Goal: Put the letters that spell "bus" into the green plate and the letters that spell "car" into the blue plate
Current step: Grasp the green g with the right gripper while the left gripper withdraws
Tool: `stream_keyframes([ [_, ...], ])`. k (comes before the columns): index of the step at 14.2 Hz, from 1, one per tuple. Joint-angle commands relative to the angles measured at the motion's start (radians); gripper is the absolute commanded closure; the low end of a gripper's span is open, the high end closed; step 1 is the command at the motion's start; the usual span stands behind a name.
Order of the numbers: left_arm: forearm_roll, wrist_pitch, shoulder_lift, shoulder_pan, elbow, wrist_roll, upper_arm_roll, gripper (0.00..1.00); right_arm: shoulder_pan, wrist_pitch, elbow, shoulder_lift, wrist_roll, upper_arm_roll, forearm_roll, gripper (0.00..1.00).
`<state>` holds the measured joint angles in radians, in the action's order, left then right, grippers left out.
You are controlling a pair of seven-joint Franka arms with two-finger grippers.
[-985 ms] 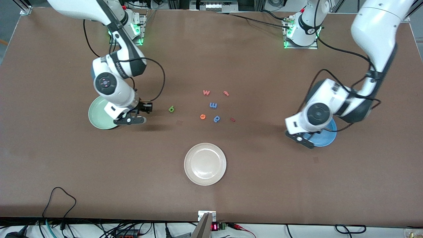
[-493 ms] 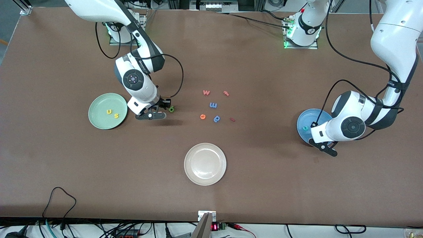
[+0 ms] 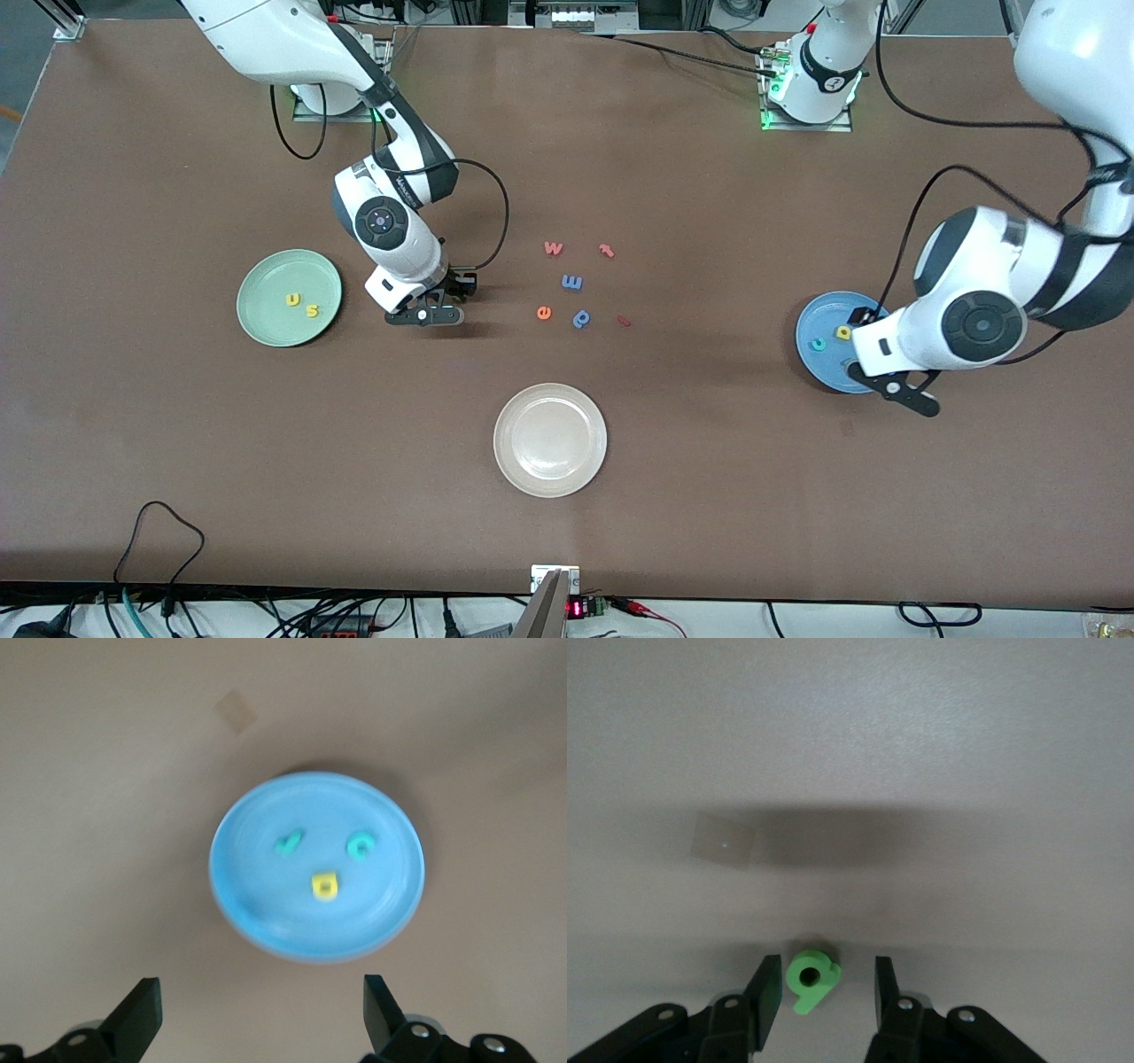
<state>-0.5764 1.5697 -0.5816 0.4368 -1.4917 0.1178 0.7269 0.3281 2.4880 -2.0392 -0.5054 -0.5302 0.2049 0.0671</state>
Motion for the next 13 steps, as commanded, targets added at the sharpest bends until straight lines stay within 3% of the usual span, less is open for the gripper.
stream_keyframes([
  [1, 0.016, -0.170, -0.009, -0.003, 0.117, -0.003, 0.054, 0.00, 0.020, 0.020, 0.019, -0.031, -0.010, -0.009, -0.010, 0.50],
  [6, 0.030, -0.358, -0.009, -0.003, 0.290, 0.002, 0.120, 0.00, 0.032, 0.020, 0.019, -0.044, -0.010, -0.009, -0.009, 0.49],
  [9, 0.084, -0.396, 0.020, -0.007, 0.389, 0.005, 0.106, 0.00, 0.037, 0.020, 0.013, -0.045, -0.010, -0.009, -0.007, 0.49],
  [10, 0.110, -0.389, 0.051, -0.039, 0.386, 0.003, 0.059, 0.00, 0.037, 0.020, 0.014, -0.047, -0.010, -0.009, -0.007, 0.49],
  [12, 0.189, -0.372, 0.104, -0.136, 0.384, 0.002, -0.112, 0.00, 0.036, 0.020, 0.013, -0.051, -0.010, -0.009, -0.007, 0.52],
  [13, 0.273, -0.331, 0.143, -0.186, 0.367, -0.001, -0.212, 0.00, 0.035, 0.019, 0.013, -0.051, -0.008, -0.009, -0.007, 0.58],
])
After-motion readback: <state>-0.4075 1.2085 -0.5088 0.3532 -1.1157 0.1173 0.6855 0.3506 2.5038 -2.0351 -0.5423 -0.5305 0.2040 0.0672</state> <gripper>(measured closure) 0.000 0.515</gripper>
